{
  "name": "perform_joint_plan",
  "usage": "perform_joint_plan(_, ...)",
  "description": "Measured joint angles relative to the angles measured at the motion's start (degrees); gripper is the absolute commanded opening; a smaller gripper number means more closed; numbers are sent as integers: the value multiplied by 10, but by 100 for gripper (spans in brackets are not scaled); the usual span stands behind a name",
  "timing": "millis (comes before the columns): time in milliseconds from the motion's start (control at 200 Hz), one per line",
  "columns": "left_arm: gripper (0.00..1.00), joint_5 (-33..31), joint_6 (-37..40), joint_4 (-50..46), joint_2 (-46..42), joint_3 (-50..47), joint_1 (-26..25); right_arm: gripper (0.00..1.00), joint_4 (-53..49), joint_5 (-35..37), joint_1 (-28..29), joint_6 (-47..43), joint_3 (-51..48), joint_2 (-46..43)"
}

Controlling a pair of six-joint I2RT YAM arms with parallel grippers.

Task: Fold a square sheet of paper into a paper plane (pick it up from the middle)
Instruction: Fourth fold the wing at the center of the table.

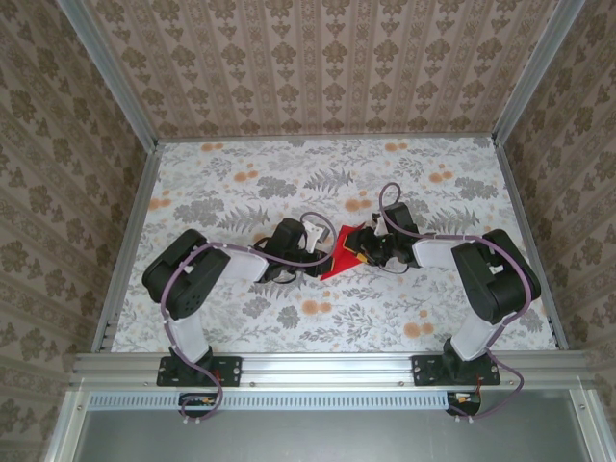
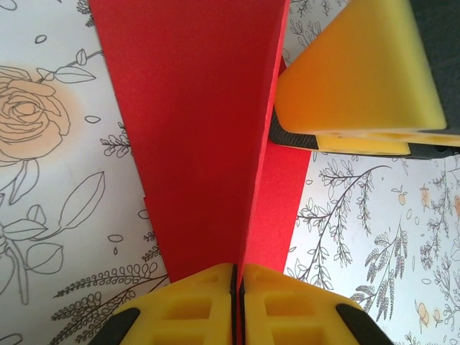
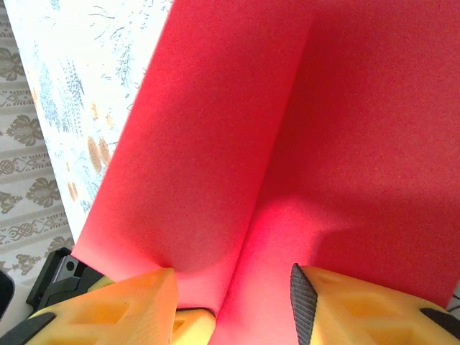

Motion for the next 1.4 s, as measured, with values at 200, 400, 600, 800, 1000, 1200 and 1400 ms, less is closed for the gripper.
perform_joint_plan(200,12,10,-14,3,13,6,7,51,-1,0,0,-2,0,8)
perform_joint_plan(400,13,17,-21,3,15,8,10,53,-12,-1,0,-5,9,15)
perform_joint_plan(600,23,23,-32,3,18,12,10,54,-43,2,0,-16,29,23)
perform_joint_plan(800,34,23,-49,-3,9,14,22,54,-78,6,2,-25,49,32)
perform_joint_plan(1000,44,-1,-71,-29,-54,8,42,55,-115,18,6,-35,71,39)
perform_joint_plan(1200,41,-20,-84,-48,-102,8,44,56,-144,23,8,-46,89,46)
perform_joint_plan(1400,37,2,-98,-58,-91,9,43,57,-163,25,9,-49,102,51)
